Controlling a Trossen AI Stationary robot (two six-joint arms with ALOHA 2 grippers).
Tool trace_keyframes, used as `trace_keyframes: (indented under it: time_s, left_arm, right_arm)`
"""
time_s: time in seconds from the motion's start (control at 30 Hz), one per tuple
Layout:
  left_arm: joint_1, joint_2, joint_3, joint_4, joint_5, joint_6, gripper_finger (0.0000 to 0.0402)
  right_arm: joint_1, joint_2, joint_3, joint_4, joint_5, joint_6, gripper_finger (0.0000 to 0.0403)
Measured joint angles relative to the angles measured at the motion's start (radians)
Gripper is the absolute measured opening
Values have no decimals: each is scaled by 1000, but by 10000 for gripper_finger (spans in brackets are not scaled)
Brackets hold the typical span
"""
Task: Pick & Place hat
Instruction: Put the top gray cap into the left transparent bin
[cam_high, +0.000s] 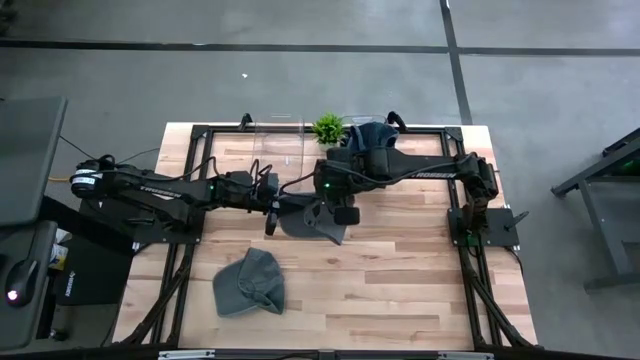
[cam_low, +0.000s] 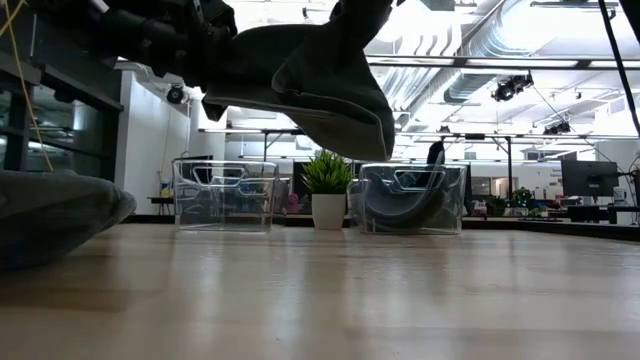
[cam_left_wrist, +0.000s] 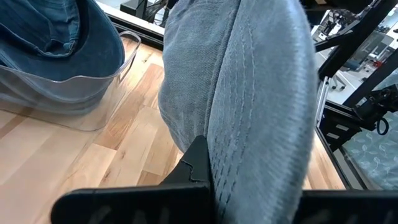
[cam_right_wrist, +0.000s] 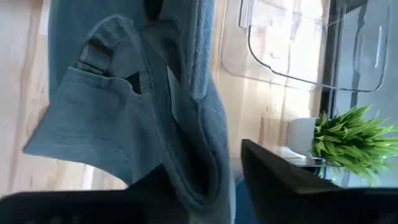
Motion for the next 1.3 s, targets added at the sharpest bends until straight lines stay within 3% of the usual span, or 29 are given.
trace_keyframes:
  time_s: [0.17, 0.3, 0.6, 0.77, 0.9, 1.03, 1.3]
  left_arm:
    - [0, 0, 0, 0, 0, -1, 0]
    - [0, 0, 0, 0, -1, -4, 0]
    - [0, 0, 0, 1, -8, -19, 0]
    - [0, 0, 0, 1, -31, -26, 0]
    - [0, 0, 0, 25, -67, -34, 0]
    - [0, 0, -1, 101, -128, -52, 0]
    - [1, 0, -1, 290, -316, -53, 0]
  right_arm:
    - [0, -1, 1, -4, -6, 26, 179]
    - [0, -2, 32, -31, -3, 33, 207]
    - [0, -4, 208, -224, 33, 45, 213]
    - [-11, -10, 319, -360, 32, 134, 213]
    - [-27, -72, 315, -355, -29, 190, 213]
    - [-46, -132, 280, -354, 63, 270, 213]
    - [-73, -251, 86, -312, 103, 394, 211]
